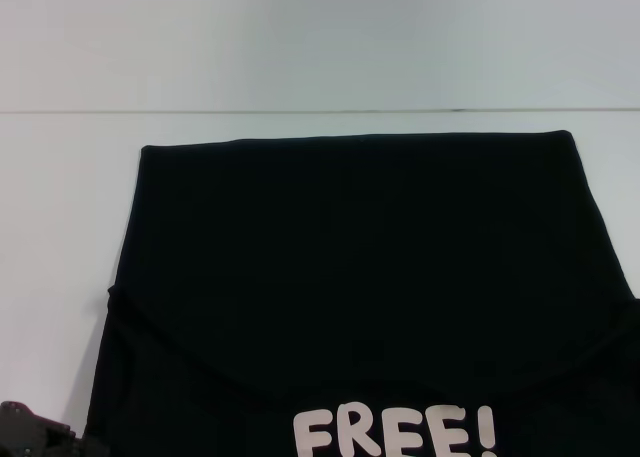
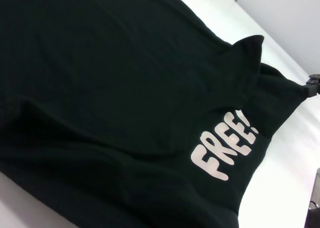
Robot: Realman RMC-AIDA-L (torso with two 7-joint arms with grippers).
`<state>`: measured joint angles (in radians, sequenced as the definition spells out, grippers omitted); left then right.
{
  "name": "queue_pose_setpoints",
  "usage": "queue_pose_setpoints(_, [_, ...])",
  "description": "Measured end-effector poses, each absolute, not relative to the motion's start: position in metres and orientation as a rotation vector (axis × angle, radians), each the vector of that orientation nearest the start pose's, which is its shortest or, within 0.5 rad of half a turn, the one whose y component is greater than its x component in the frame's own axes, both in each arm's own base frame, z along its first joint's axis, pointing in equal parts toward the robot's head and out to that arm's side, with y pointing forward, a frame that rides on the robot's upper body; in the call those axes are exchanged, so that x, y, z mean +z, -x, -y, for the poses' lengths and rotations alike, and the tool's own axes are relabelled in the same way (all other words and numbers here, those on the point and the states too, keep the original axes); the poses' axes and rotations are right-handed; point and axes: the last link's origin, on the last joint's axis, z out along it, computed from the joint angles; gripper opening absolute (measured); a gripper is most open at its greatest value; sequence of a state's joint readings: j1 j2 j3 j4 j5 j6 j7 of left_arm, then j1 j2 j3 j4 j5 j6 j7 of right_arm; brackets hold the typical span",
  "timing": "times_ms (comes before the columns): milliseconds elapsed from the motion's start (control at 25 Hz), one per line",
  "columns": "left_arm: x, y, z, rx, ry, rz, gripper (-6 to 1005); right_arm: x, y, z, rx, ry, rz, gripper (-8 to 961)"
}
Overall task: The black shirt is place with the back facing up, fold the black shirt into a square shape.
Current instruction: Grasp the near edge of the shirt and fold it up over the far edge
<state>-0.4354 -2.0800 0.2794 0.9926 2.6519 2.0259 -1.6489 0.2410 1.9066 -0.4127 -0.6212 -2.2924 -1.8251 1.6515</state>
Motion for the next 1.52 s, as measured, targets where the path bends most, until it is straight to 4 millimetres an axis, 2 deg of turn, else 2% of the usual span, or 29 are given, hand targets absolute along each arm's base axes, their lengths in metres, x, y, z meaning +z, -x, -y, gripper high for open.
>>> queue_pose_setpoints(320, [0.065, 0.329, -0.238, -0.270, 2.773, 1.269, 4, 0.076, -0.383, -0.211, 0.565, 2.474, -1.440, 21])
queue_pose_setpoints(720, [0.069, 0.319, -0.261, -0.287, 2.768, 1.169, 4, 0.081, -0.373, -0.238, 0.618, 2.452, -1.352, 21])
queue_pose_setpoints(1120, [0.069, 0.300, -0.318, -0.379, 2.669, 1.038, 5, 0.086, -0.352, -0.277, 0.675, 2.455, -1.229, 21])
queue_pose_setpoints(1400, [0.071, 0.297, -0.357, -0.395, 2.505, 1.063, 4, 0.095, -0.348, -0.308, 0.652, 2.363, -1.203, 21])
queue_pose_setpoints(1520, [0.069, 0.297, -0.367, -0.382, 2.464, 1.064, 4, 0.096, -0.349, -0.323, 0.639, 2.295, -1.199, 21])
